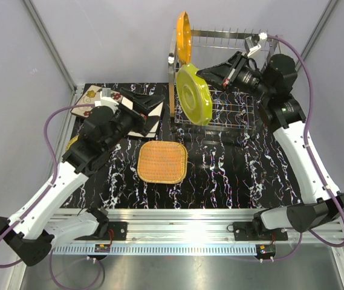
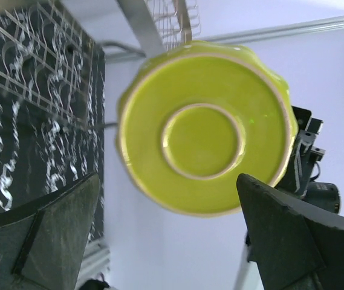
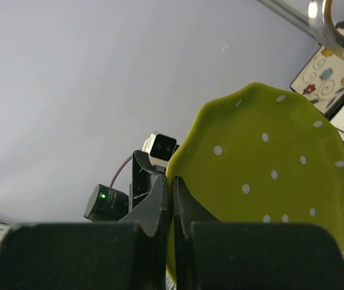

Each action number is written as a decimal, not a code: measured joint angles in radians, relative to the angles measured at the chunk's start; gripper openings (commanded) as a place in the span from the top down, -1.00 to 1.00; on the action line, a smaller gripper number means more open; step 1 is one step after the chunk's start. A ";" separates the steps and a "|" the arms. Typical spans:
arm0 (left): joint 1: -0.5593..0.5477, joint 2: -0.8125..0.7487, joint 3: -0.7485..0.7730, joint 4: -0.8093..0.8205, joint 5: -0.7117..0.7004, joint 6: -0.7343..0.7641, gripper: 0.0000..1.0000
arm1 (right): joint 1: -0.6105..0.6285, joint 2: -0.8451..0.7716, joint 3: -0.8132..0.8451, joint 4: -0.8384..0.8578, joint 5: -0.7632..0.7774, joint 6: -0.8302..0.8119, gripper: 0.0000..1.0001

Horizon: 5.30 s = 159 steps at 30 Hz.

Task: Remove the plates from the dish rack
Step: Pass the plate from the right arm to the left, then place the plate on the table

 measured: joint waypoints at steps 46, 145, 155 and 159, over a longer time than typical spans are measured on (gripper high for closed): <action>0.000 0.093 -0.137 -0.074 0.212 -0.289 -0.97 | 0.293 -0.024 -0.280 -0.215 -0.045 -0.609 1.00; -0.182 1.116 0.260 0.353 0.545 0.663 0.28 | -0.227 -0.551 -0.731 -0.209 0.005 -0.913 -0.99; -0.182 1.116 0.266 0.218 0.393 0.779 -0.26 | -0.243 -0.552 -0.759 -0.192 0.004 -0.898 -0.99; -0.185 1.108 0.264 0.177 0.323 0.831 -0.41 | -0.248 -0.552 -0.759 -0.188 0.003 -0.895 -0.99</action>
